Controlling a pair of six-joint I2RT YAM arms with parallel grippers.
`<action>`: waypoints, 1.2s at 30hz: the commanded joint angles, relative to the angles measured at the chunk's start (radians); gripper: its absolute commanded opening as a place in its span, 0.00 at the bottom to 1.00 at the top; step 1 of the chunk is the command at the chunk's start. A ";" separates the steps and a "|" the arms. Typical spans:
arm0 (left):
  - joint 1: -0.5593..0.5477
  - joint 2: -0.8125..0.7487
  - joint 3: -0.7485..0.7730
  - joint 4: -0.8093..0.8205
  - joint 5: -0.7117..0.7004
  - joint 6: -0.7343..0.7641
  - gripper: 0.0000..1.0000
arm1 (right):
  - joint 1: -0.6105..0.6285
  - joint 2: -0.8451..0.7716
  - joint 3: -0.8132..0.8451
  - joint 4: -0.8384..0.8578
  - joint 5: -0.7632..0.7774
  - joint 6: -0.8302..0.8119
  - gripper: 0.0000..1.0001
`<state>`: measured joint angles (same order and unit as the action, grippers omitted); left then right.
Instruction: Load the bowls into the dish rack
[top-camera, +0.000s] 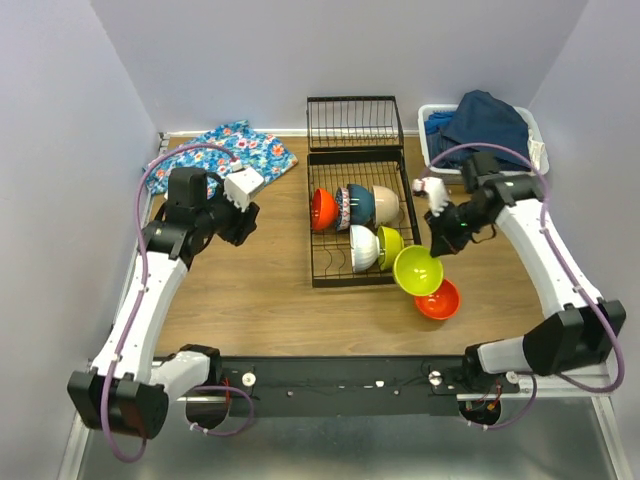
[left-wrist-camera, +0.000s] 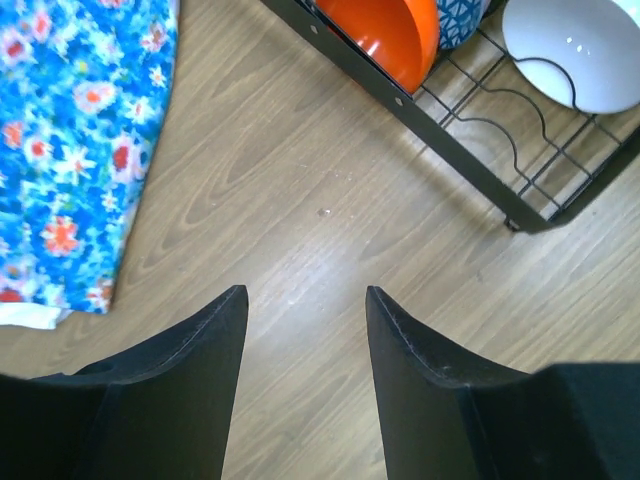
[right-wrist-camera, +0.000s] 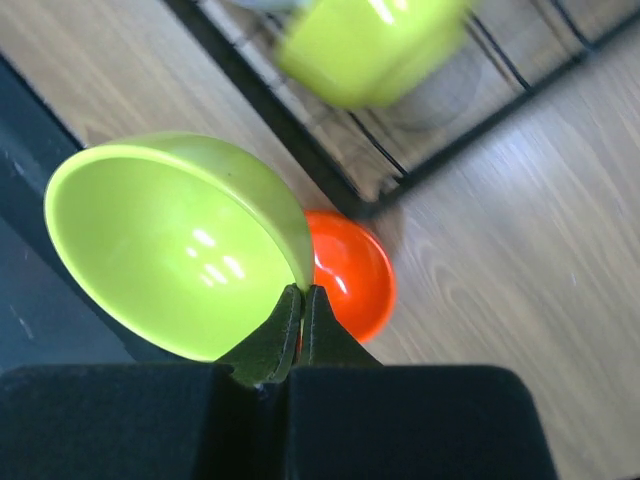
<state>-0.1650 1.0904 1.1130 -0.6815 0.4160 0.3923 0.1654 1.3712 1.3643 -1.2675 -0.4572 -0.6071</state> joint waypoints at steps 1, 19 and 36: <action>0.002 -0.151 -0.082 -0.119 0.012 0.153 0.62 | 0.239 0.092 0.059 0.008 0.073 -0.026 0.01; -0.028 -0.512 -0.357 -0.394 0.075 0.595 0.69 | 0.750 0.492 0.125 0.195 0.279 -0.057 0.01; -0.122 -0.362 -0.128 -0.468 0.386 0.795 0.82 | 0.778 0.301 0.190 0.118 0.391 0.012 0.59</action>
<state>-0.2131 0.6281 0.9092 -1.1164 0.6743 1.0737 0.9413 1.8275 1.5185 -1.1110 -0.1658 -0.6514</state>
